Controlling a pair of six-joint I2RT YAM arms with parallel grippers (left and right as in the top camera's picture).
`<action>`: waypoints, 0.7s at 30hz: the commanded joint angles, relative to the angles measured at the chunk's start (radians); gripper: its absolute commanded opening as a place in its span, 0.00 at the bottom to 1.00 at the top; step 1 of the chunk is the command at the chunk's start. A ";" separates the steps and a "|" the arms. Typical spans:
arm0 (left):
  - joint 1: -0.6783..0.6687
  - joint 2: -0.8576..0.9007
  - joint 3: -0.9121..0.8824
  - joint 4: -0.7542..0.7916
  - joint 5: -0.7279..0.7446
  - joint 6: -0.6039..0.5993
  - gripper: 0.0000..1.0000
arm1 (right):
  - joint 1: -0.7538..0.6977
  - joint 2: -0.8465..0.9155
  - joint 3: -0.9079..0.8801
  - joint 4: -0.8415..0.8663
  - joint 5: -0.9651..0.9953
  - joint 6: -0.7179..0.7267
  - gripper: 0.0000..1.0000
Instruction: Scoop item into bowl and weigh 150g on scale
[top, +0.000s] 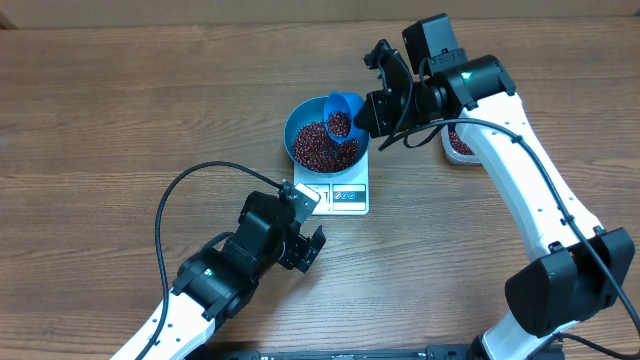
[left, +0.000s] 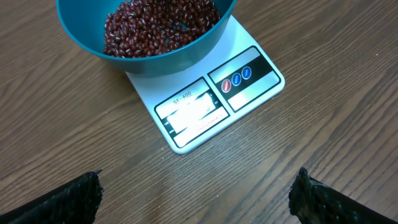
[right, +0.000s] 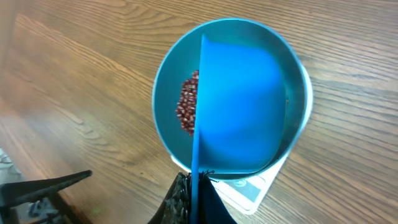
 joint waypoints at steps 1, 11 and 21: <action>0.004 0.005 -0.007 0.001 -0.009 -0.003 1.00 | -0.002 -0.060 0.037 -0.005 0.073 -0.013 0.04; 0.004 0.005 -0.007 0.001 -0.009 -0.003 0.99 | 0.022 -0.075 0.037 -0.006 0.147 -0.069 0.04; 0.004 0.005 -0.007 0.001 -0.009 -0.003 1.00 | 0.102 -0.075 0.037 -0.006 0.324 -0.069 0.04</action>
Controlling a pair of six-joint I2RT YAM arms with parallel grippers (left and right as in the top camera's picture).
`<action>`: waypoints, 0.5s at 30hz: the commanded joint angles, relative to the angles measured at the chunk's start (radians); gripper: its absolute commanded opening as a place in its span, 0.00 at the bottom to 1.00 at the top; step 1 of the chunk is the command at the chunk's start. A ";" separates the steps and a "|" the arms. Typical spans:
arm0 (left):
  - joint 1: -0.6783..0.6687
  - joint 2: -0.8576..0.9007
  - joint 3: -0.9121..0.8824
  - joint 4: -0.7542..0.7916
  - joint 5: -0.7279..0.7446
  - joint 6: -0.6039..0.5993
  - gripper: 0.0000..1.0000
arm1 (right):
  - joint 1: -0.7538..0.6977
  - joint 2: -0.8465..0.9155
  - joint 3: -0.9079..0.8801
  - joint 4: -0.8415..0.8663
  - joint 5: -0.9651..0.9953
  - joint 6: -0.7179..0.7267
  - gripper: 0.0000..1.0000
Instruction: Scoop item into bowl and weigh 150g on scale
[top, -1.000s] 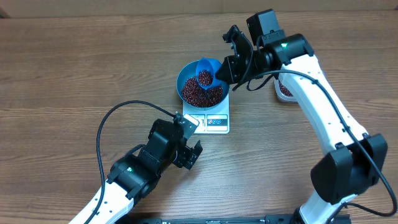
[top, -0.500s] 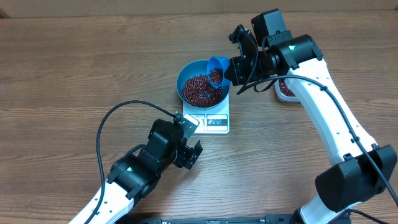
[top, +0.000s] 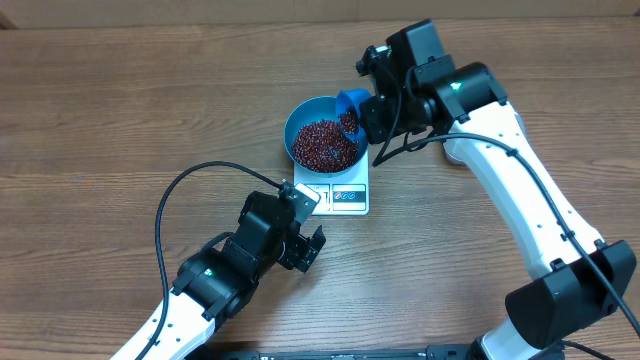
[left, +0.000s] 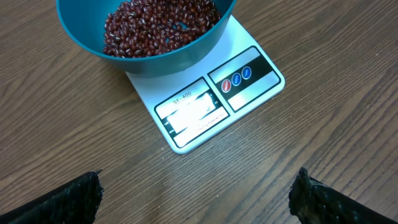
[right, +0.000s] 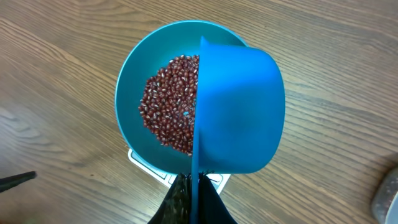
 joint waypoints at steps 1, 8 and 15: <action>0.004 0.005 -0.007 0.001 -0.009 -0.003 1.00 | 0.018 -0.037 0.037 0.006 0.071 -0.008 0.04; 0.004 0.005 -0.007 0.001 -0.009 -0.003 1.00 | 0.018 -0.037 0.037 0.006 0.093 -0.008 0.04; 0.004 0.005 -0.007 0.001 -0.009 -0.003 1.00 | 0.020 -0.037 0.037 0.013 0.121 0.000 0.04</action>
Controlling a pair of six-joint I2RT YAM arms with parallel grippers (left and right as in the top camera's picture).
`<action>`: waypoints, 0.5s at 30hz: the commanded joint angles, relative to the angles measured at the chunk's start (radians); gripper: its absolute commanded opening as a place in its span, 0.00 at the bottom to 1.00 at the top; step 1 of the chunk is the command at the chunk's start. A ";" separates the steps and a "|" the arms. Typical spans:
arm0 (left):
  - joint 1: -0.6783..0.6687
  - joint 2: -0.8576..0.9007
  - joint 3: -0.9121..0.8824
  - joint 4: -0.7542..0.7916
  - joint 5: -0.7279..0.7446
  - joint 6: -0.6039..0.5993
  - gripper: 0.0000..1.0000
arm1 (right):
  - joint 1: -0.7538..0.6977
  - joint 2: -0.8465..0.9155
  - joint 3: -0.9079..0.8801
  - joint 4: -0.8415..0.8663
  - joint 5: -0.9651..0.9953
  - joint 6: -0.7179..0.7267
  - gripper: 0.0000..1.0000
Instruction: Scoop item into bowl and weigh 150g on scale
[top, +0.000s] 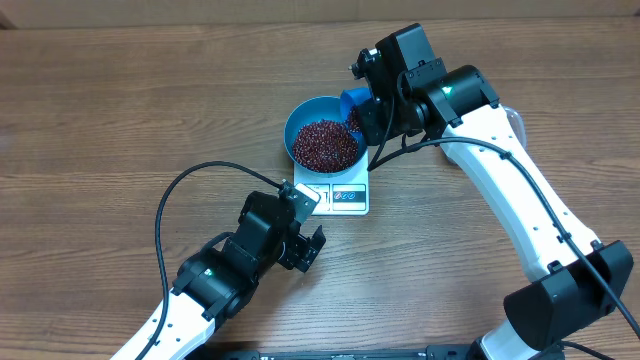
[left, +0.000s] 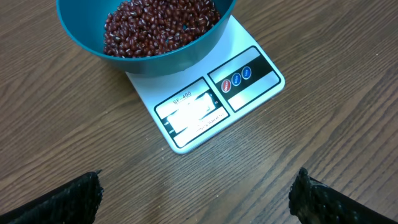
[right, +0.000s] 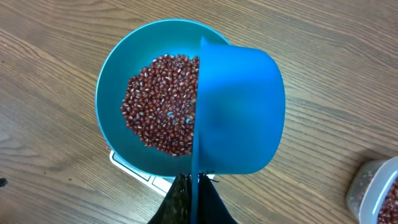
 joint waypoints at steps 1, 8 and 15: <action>0.004 0.005 -0.007 0.001 -0.009 -0.003 1.00 | 0.001 -0.037 0.037 0.012 0.033 0.003 0.04; 0.004 0.005 -0.007 0.001 -0.009 -0.003 0.99 | 0.002 -0.037 0.037 -0.001 0.033 0.003 0.04; 0.004 0.005 -0.007 0.001 -0.009 -0.003 1.00 | 0.002 -0.037 0.037 -0.002 0.033 0.003 0.04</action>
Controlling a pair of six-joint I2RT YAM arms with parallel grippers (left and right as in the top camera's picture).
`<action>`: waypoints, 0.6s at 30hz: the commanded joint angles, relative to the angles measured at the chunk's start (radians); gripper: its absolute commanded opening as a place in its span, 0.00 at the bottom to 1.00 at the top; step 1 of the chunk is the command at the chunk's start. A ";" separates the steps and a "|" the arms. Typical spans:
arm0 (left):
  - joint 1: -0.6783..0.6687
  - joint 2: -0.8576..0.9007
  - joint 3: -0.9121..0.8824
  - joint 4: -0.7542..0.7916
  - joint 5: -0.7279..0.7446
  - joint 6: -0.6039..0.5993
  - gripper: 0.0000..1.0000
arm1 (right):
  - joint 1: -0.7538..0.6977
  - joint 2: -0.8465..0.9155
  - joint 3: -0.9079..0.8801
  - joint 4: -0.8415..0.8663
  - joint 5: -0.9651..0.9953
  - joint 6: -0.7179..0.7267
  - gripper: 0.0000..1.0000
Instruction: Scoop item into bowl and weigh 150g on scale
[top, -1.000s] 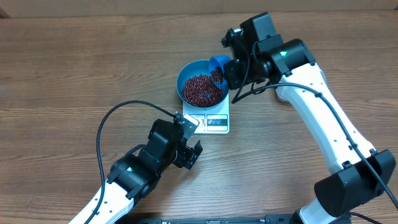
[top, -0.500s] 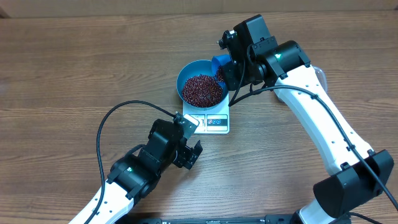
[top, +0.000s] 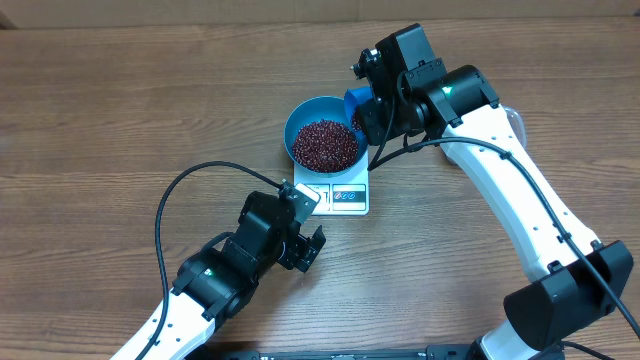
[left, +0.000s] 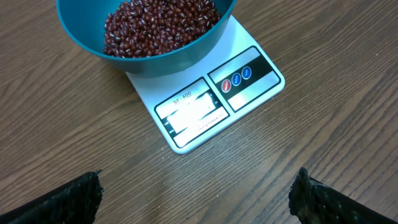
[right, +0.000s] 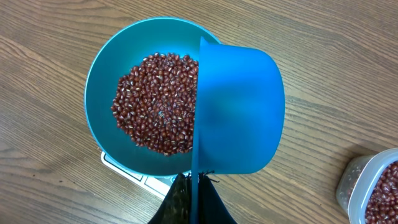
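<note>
A teal bowl (top: 322, 143) full of red beans (right: 155, 102) sits on the white scale (top: 340, 196). My right gripper (right: 194, 186) is shut on the handle of a blue scoop (right: 239, 109), held on its side over the bowl's right rim; the scoop (top: 356, 101) shows at that rim from overhead. My left gripper (left: 196, 196) is open low over the bare table, in front of the scale (left: 214, 99), nothing between its fingers. The scale's display is too washed out to read.
A clear container with red beans (right: 373, 190) stands on the table to the right of the scale, mostly hidden under the right arm in the overhead view. The left arm's black cable (top: 185, 190) loops over the table left of the scale.
The right gripper with the scoop has shifted a little further to the right of the bowl, so more beans and the bean container show. The left arm has not moved.
The scoop was held over the middle of the bowl with beans in it. Then it stood at the bowl's right side, tipped on its side. It moved step by step to the right rim. The left gripper stayed open in front of the scale throughout.
</note>
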 joint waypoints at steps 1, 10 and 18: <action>0.004 0.005 -0.007 0.000 -0.009 -0.003 1.00 | 0.001 -0.037 0.037 0.003 0.006 0.002 0.04; 0.004 0.005 -0.007 0.001 -0.009 -0.003 1.00 | 0.005 -0.037 0.037 -0.002 0.002 0.002 0.04; 0.004 0.005 -0.007 0.001 -0.009 -0.003 1.00 | 0.061 -0.037 0.037 0.006 0.070 0.002 0.04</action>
